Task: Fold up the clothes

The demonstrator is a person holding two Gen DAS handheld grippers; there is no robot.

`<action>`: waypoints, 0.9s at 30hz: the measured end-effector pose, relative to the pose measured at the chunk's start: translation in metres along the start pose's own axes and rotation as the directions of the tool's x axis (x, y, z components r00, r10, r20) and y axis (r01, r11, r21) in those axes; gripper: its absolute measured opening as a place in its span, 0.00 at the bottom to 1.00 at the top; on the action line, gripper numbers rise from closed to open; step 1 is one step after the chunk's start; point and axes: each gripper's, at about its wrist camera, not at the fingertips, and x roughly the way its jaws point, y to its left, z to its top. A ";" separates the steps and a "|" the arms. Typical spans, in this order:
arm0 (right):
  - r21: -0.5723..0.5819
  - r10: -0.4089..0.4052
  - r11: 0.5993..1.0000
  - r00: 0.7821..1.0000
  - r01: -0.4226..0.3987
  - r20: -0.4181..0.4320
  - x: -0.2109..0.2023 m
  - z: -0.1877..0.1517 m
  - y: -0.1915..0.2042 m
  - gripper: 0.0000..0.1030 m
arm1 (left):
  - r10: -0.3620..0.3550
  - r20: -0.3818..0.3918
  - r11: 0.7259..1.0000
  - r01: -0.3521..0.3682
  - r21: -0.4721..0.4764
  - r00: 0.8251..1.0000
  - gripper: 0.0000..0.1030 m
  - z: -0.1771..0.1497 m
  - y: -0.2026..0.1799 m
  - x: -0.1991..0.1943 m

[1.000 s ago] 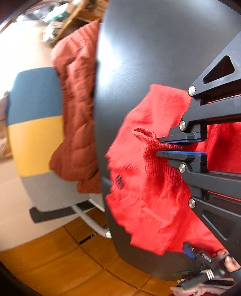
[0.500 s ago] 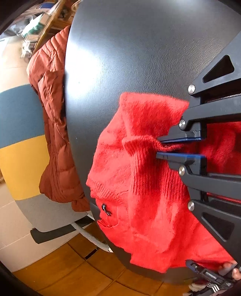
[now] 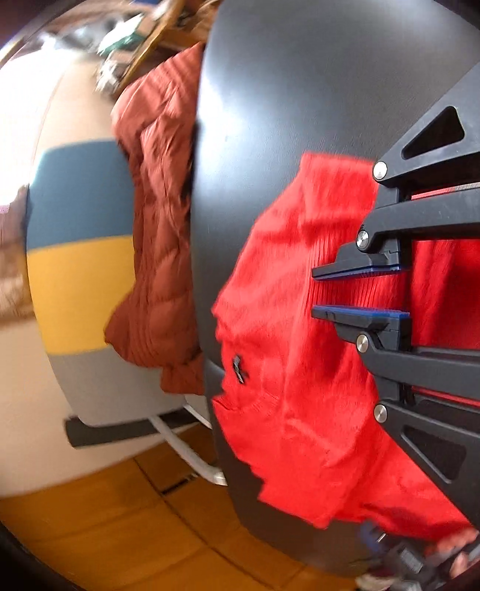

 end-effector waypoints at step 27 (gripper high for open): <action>-0.120 -0.136 0.983 0.989 0.142 0.056 0.070 -0.007 -0.009 0.20 | 0.033 -0.102 0.979 -0.012 0.201 0.994 0.53 0.096 -0.021 0.176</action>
